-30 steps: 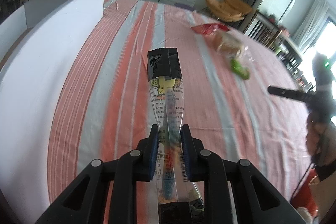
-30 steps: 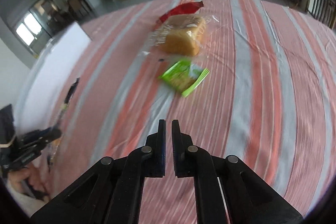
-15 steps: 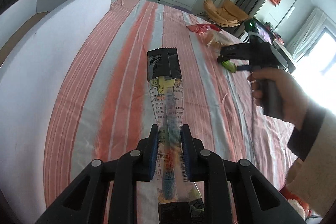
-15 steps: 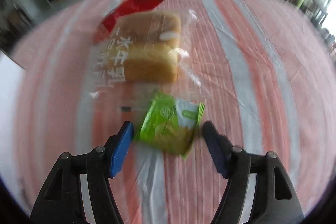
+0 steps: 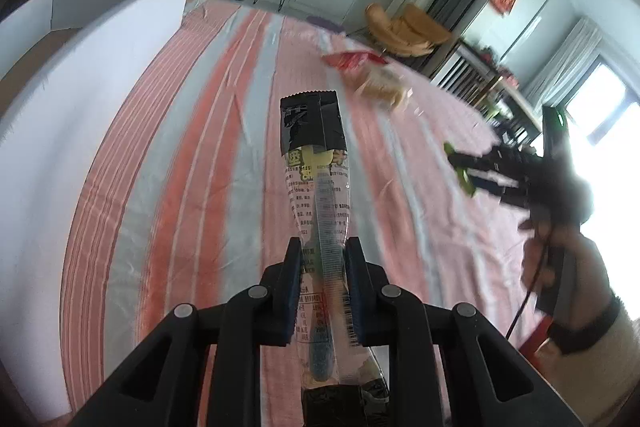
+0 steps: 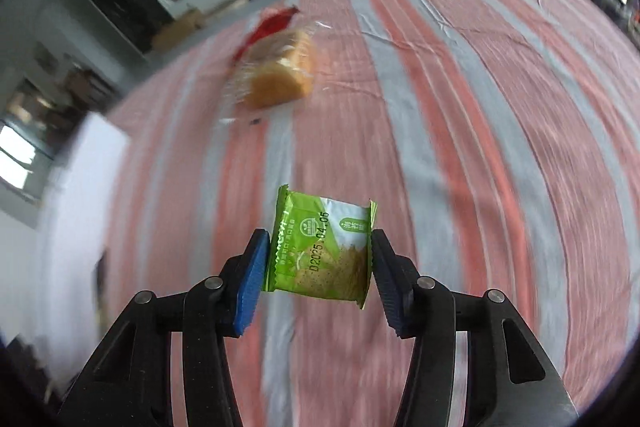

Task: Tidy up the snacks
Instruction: 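Carry the clear pack and green chip bag into the box and open both grippers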

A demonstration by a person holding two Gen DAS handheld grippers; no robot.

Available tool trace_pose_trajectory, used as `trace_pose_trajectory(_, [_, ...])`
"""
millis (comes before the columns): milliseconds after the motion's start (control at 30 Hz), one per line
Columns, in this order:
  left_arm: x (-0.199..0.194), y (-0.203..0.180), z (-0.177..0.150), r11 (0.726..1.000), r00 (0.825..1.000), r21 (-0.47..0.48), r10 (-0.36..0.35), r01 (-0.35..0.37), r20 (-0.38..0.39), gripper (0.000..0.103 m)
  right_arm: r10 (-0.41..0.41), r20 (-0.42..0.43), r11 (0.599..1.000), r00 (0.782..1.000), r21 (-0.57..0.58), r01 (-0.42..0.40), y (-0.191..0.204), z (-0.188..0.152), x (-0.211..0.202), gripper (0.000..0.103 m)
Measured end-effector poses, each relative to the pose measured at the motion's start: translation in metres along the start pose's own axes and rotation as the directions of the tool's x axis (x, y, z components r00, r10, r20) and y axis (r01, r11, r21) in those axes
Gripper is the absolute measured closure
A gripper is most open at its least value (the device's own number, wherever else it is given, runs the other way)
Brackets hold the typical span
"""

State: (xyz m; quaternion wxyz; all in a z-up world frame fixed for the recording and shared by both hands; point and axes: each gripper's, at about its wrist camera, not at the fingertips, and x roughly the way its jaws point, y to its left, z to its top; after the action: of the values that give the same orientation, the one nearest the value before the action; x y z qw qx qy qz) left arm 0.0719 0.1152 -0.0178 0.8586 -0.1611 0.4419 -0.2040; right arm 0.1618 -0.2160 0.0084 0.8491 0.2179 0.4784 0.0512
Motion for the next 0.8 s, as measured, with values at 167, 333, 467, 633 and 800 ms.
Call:
trace_pose_trajectory(167, [-0.049,0.001,0.021,0.996,0.993,-0.052,-0.069,0.074,0.092,0.083,0.181,0.023,0.978,0.983,-0.106,-0.178,0.076,-0.002,-0.034,0.05])
trace_pose_trajectory(333, [-0.138,0.032,0.047,0.997,0.962,-0.074,0.022,-0.002,0.272,0.083,0.375,-0.001,0.887,0.927,-0.289,-0.36,0.202,-0.007,-0.056,0.05])
trace_pose_trajectory(467, [-0.192,0.079,0.053,0.977,0.914,-0.146,0.196,-0.153,0.355,0.082,0.446,-0.058,0.815,0.893,-0.387,-0.432,0.294,-0.026,-0.049,0.05])
trace_pose_trajectory(633, [-0.211,0.15,0.04,0.876,0.831,-0.279,0.469,-0.394,0.3,0.062,0.431,-0.168,0.765,0.887,-0.454,-0.457,0.373,-0.052,-0.007,0.041])
trace_pose_trajectory(800, [-0.201,0.19,0.014,0.817,0.82,-0.375,0.534,-0.437,0.206,0.022,0.396,-0.184,0.771,0.9,-0.466,-0.435,0.359,-0.064,0.009,0.037])
